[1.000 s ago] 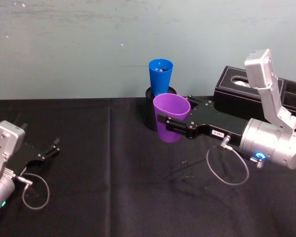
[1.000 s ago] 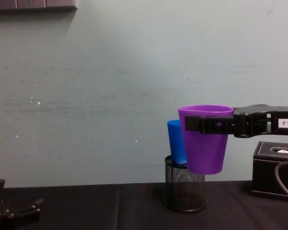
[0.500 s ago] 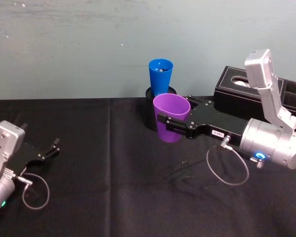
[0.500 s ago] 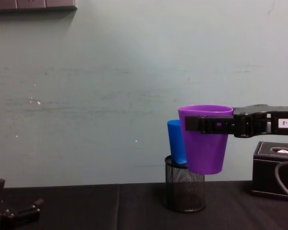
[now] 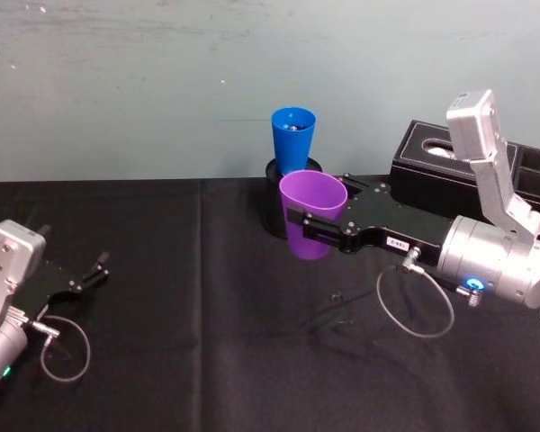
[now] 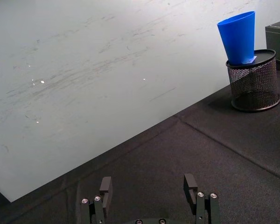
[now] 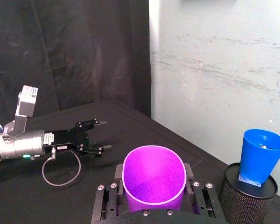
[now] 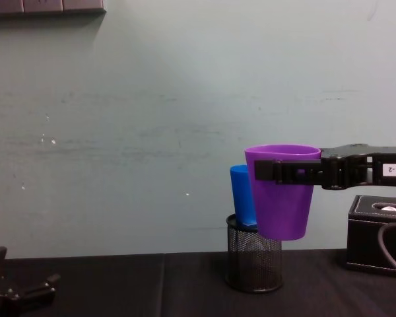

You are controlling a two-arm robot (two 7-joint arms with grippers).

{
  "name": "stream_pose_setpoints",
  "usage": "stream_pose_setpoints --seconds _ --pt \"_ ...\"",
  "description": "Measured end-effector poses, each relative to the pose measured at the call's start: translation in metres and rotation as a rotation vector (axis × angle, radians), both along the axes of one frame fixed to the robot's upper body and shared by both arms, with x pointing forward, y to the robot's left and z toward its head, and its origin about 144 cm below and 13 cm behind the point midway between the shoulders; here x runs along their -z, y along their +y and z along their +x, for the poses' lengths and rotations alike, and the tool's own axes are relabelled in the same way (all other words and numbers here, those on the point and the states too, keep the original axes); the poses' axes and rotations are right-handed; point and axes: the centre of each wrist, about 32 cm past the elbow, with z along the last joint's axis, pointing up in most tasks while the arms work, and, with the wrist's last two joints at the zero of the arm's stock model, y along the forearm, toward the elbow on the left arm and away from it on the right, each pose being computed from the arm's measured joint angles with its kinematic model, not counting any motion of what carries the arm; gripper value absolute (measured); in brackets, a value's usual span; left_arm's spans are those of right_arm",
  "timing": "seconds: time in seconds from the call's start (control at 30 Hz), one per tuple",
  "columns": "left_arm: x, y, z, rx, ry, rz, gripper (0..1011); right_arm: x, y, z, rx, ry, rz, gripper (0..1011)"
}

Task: Pick up one cup with a gripper and tap it against the other cup.

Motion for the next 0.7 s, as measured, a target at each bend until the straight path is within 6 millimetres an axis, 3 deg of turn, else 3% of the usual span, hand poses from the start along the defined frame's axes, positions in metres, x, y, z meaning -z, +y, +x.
stream_pose_setpoints --seconds 0.7 --pt "0.0000 0.0000 0.0000 0.000 0.000 0.000 1000 0.0000 0.0000 0.0000 0.000 0.000 0.000 715"
